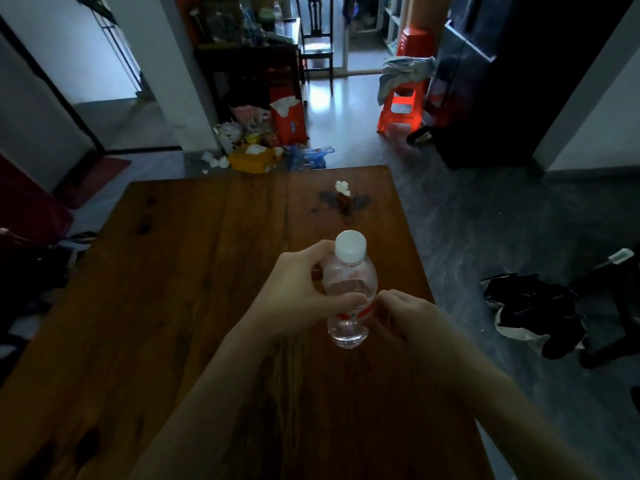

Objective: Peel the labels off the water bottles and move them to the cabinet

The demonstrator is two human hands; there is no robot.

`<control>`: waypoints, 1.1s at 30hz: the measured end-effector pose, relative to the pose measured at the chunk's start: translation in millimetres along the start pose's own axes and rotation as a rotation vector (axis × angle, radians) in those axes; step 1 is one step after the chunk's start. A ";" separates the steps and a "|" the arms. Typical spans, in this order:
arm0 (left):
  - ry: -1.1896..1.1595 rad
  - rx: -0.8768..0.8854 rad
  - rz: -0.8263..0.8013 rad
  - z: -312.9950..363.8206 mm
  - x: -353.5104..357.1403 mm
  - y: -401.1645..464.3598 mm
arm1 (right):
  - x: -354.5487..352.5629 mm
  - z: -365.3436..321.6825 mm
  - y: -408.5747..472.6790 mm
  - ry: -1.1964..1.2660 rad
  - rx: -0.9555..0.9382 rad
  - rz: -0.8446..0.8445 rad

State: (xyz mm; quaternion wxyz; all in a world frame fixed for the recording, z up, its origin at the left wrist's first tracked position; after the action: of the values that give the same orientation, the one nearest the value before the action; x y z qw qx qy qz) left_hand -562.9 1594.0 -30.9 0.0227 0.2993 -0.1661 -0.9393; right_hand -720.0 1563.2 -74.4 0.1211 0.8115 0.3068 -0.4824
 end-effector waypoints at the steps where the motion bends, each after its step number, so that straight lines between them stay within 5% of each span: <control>1: 0.001 -0.004 0.012 0.1 -7.9 -5.7 | 2.9 -8.1 3.5 -0.018 -0.016 -0.010; 17: 0.155 -0.093 0.408 26.9 -193.0 -193.6 | 76.8 -237.7 3.7 -0.077 -0.462 -0.170; 33: 0.569 -0.563 0.998 175.4 -261.9 -578.5 | 232.2 -509.3 -222.3 -0.084 -1.082 -0.588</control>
State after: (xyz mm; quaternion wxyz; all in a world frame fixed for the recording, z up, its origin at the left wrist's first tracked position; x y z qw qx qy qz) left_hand -415.3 2229.6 60.3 0.5785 0.4062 -0.0198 -0.7071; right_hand -415.4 2076.4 6.0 0.3895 0.4969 0.7137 -0.3032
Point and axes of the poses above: each hand's wrist, its own y-axis towards the middle knuckle, its own x-axis out of the palm, z = x × y, the point moved 8 cm from there along y, towards the middle knuckle, and after that the axes turned 15 degrees about x, right-handed, at the moved point
